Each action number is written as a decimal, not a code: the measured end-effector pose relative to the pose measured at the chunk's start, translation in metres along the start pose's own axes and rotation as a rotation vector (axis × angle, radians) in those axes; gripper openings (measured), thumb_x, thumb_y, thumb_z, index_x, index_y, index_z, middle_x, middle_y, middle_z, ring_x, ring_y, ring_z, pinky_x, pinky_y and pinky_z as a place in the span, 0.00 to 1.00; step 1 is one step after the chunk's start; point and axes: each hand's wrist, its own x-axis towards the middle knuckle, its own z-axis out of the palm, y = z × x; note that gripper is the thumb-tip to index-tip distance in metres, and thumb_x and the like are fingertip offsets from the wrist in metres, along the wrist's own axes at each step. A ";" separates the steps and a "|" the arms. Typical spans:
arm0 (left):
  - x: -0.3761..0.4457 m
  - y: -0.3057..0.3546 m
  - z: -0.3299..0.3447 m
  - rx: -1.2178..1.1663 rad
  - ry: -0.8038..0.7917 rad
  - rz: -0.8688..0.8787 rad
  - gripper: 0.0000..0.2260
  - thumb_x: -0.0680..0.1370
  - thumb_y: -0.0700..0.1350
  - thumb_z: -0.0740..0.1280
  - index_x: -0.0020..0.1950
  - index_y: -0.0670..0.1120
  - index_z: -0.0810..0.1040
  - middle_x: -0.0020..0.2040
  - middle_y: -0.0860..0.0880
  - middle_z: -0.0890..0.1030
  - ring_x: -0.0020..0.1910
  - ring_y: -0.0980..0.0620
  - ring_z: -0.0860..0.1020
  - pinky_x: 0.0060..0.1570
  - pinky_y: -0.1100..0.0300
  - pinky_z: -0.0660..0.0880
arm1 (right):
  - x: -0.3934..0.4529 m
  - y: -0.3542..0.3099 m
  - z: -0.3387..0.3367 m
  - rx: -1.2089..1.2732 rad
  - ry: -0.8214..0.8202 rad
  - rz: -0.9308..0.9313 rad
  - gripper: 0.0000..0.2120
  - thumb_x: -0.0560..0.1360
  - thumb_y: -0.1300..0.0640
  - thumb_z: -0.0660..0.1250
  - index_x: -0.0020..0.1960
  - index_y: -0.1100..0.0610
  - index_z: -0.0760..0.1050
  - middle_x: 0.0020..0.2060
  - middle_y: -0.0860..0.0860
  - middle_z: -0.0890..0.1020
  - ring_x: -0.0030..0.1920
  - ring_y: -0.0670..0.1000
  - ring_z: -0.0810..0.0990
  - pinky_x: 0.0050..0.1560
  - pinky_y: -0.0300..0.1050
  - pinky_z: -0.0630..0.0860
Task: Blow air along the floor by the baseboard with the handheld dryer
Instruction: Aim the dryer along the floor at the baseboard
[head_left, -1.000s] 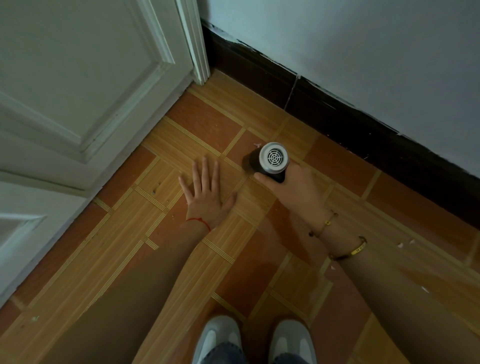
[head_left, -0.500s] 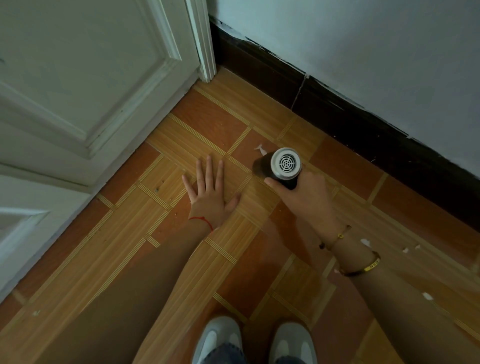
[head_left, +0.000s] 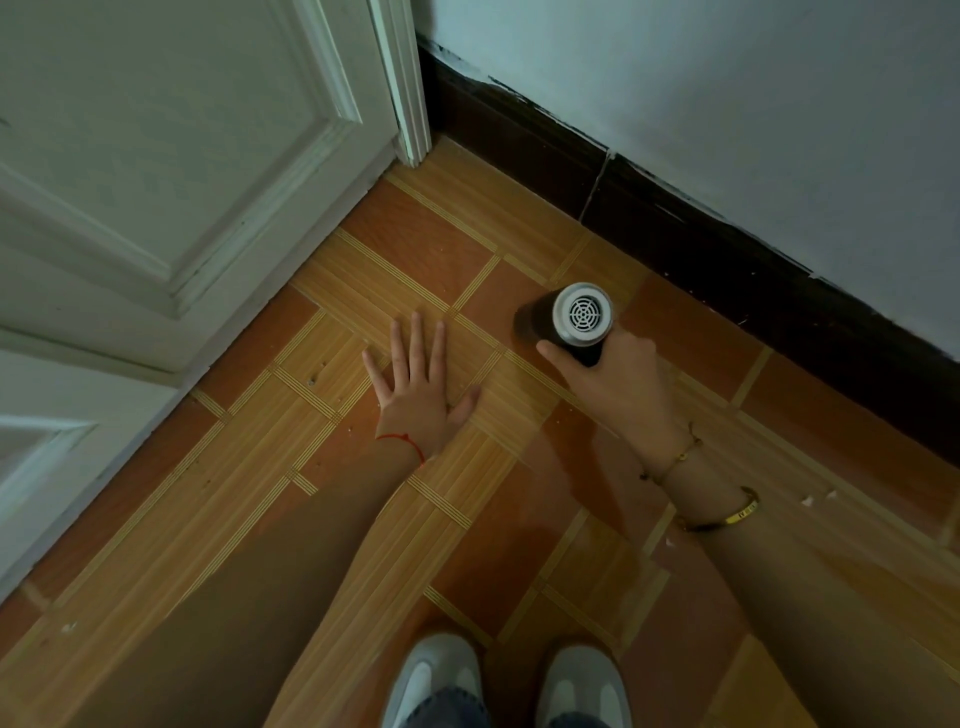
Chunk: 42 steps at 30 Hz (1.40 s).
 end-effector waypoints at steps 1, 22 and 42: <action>0.000 0.000 0.000 0.001 -0.003 0.000 0.40 0.78 0.71 0.44 0.79 0.50 0.29 0.79 0.47 0.27 0.77 0.43 0.27 0.72 0.30 0.33 | 0.001 0.000 0.001 0.000 -0.022 -0.009 0.24 0.70 0.40 0.72 0.60 0.53 0.77 0.43 0.39 0.77 0.43 0.38 0.77 0.34 0.23 0.68; -0.008 -0.010 -0.004 0.026 0.114 -0.003 0.38 0.79 0.69 0.49 0.82 0.50 0.41 0.82 0.46 0.40 0.80 0.42 0.36 0.75 0.32 0.38 | 0.032 -0.013 0.008 -0.097 0.003 -0.007 0.24 0.70 0.37 0.70 0.55 0.54 0.78 0.35 0.40 0.78 0.33 0.38 0.76 0.29 0.30 0.67; -0.022 -0.046 -0.012 -0.038 0.143 -0.151 0.37 0.79 0.68 0.48 0.82 0.51 0.43 0.83 0.45 0.43 0.81 0.42 0.39 0.75 0.31 0.42 | 0.039 -0.054 0.041 -0.042 -0.162 -0.126 0.30 0.71 0.39 0.70 0.66 0.55 0.73 0.53 0.51 0.83 0.53 0.50 0.81 0.52 0.51 0.80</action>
